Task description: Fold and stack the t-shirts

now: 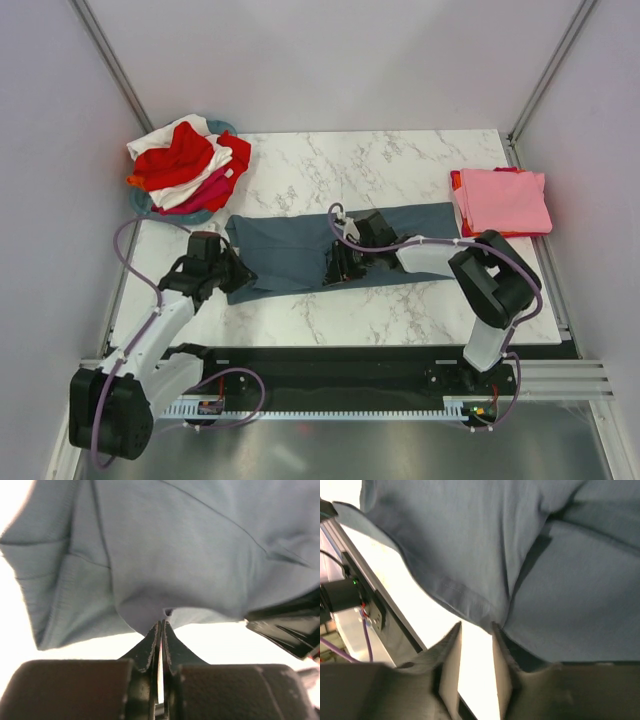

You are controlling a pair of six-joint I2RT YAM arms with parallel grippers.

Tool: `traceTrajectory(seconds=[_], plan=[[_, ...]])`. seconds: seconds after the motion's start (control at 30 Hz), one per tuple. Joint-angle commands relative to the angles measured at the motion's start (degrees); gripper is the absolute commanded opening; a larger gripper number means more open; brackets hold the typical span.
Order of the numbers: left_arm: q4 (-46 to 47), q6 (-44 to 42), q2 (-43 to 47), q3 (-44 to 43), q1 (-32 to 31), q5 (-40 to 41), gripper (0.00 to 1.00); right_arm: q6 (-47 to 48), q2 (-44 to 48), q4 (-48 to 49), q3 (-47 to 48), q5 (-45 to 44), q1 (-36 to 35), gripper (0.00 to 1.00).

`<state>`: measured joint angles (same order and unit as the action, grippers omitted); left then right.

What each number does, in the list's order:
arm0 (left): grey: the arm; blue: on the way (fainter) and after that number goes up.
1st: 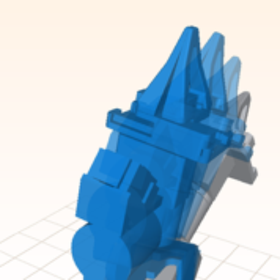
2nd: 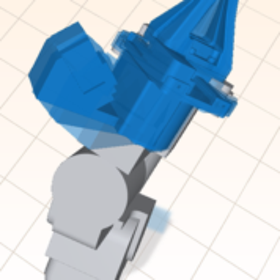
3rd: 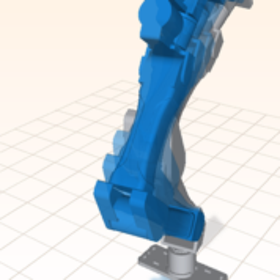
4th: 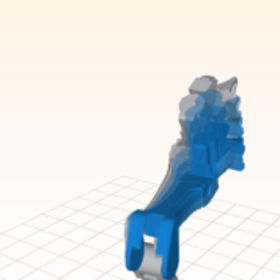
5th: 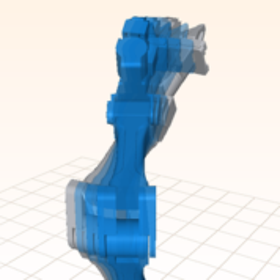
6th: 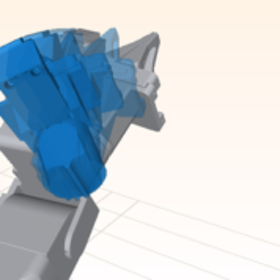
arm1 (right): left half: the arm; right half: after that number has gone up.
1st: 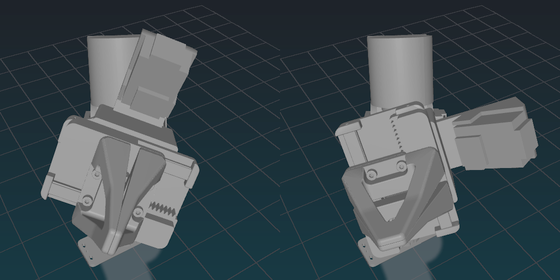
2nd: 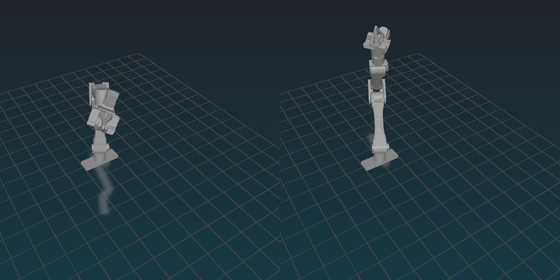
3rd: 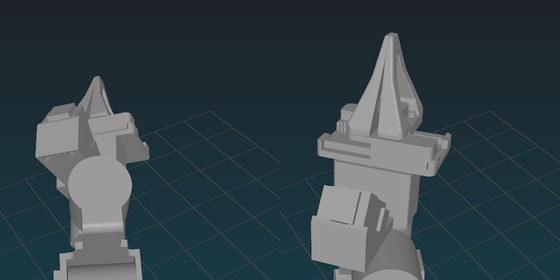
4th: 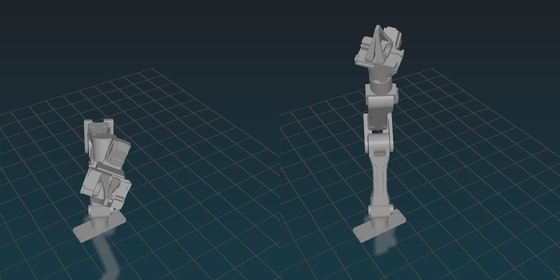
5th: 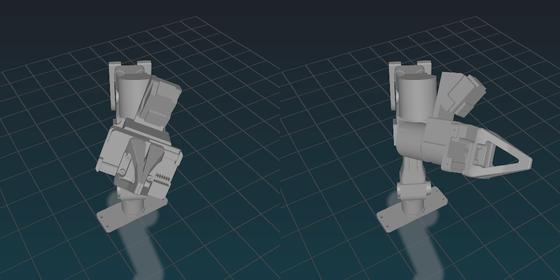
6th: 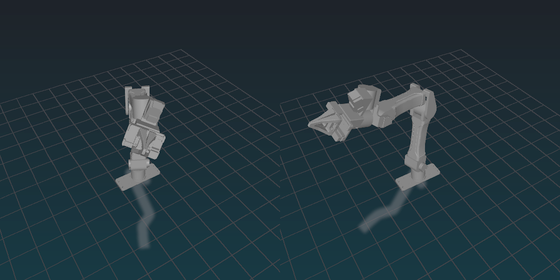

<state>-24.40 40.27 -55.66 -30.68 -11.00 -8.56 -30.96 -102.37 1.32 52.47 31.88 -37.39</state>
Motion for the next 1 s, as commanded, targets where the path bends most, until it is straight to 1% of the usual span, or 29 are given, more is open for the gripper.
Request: traceTrajectory(seconds=[0.0, 0.03, 0.1, 0.23, 0.27, 0.33, 0.37, 0.4, 0.43, 0.5, 0.57, 0.6, 0.63, 0.67, 0.73, 0.77, 0.8, 0.83, 0.87, 0.9, 0.93, 0.97], plan=[[-1.69, 0.5, 3.27, 1.49, -0.51, -5.24, 0.09, 1.52, 3.14, 0.35, -1.49, 2.22, -0.49, 0.4], [-1.96, 0.86, 3.62, 2.02, -0.51, -5.59, 0.12, 1.69, 3.83, 0.35, -2.19, 2.05, -0.41, 0.45], [-3.1, 1.39, 5.29, 2.02, -1.38, -5.77, 0.17, 1.78, 4.45, 0.35, -2.81, 1.61, -0.49, 0.47], [-5.56, 2.79, 9.77, 1.24, -1.91, -3.32, 0.18, 2.04, 6.47, 0.08, -3.86, 0.03, -0.41, 0.47], [-6.0, 2.97, 10.65, 1.06, -1.91, -1.57, 0.19, 1.96, 6.83, 0.0, -3.78, -0.32, -0.49, 0.47], [-6.62, 3.23, 12.67, 0.18, -1.91, -0.06, 0.25, 1.87, 7.53, -0.44, -3.34, -1.03, -0.49, 0.47], [-6.54, 3.32, 13.03, -0.08, -1.83, 0.81, 0.31, 1.96, 7.71, -0.79, -3.16, -1.9, -0.49, 0.47], [-6.62, 3.32, 12.86, -0.69, -1.91, 1.08, 0.34, 2.04, 7.97, -1.23, -2.99, -2.6, -0.49, 0.47], [-6.62, 3.41, 11.29, -1.05, -1.83, 1.35, 0.34, 2.13, 8.58, -3.15, -2.38, -3.83, -0.49, 0.46], [-6.36, 2.98, 8.74, -2.45, -1.83, 1.0, 0.35, 3.18, 9.46, -5.53, -1.67, -9.18, -0.49, 0.44], [-6.45, 2.19, 4.18, -3.6, -1.83, 0.47, 0.34, 3.97, 10.96, -9.22, -0.53, -13.05, -0.41, 0.39], [-6.45, 1.57, 2.68, -4.47, -1.83, 0.82, 0.32, 4.41, 11.57, -10.1, -0.26, -16.81, -0.41, 0.37], [-6.45, 1.74, 1.44, -4.74, -1.83, 1.52, 0.31, 4.5, 12.71, -11.68, 0.09, -18.5, -0.23, 0.33], [-6.36, 2.61, -0.4, -4.83, -1.74, 4.4, 0.3, 4.59, 13.24, -12.39, 0.18, -20.26, -0.14, 0.3], [-6.19, 3.23, -1.9, -5.62, -1.65, 6.35, 0.21, 5.12, 15.08, -14.32, 0.35, -24.92, 0.03, 0.23], [-5.83, 3.41, -3.3, -5.88, -1.65, 7.4, 0.13, 5.12, 15.7, -14.85, 0.27, -26.59, 0.12, 0.22], [-5.22, 3.41, -3.92, -6.84, -1.48, 7.76, 0.1, 5.03, 16.32, -15.29, 0.18, -30.43, 0.21, 0.19], [-5.22, 3.41, -4.63, -7.64, -1.56, 7.94, 0.07, 4.6, 17.63, -16.25, -0.26, -32.04, 0.38, 0.11], [-4.95, 3.58, -5.24, -8.43, -1.65, 7.77, 0.02, 4.33, 18.25, -16.79, -0.43, -34.58, 0.73, 0.07], [-4.0, 3.76, -6.47, -9.74, -1.65, 7.68, 0.02, 4.16, 18.69, -17.31, -0.61, -36.78, 1.0, 0.02], [-3.38, 4.02, -7.18, -10.36, -1.65, 7.59, 0.02, 3.28, 19.57, -18.54, -0.96, -40.63, 1.35, 0.0], [-2.85, 4.2, -8.14, -10.98, -1.65, 7.76, 0.02, 2.93, 20.01, -19.07, -1.05, -42.58, 2.22, 0.0]])
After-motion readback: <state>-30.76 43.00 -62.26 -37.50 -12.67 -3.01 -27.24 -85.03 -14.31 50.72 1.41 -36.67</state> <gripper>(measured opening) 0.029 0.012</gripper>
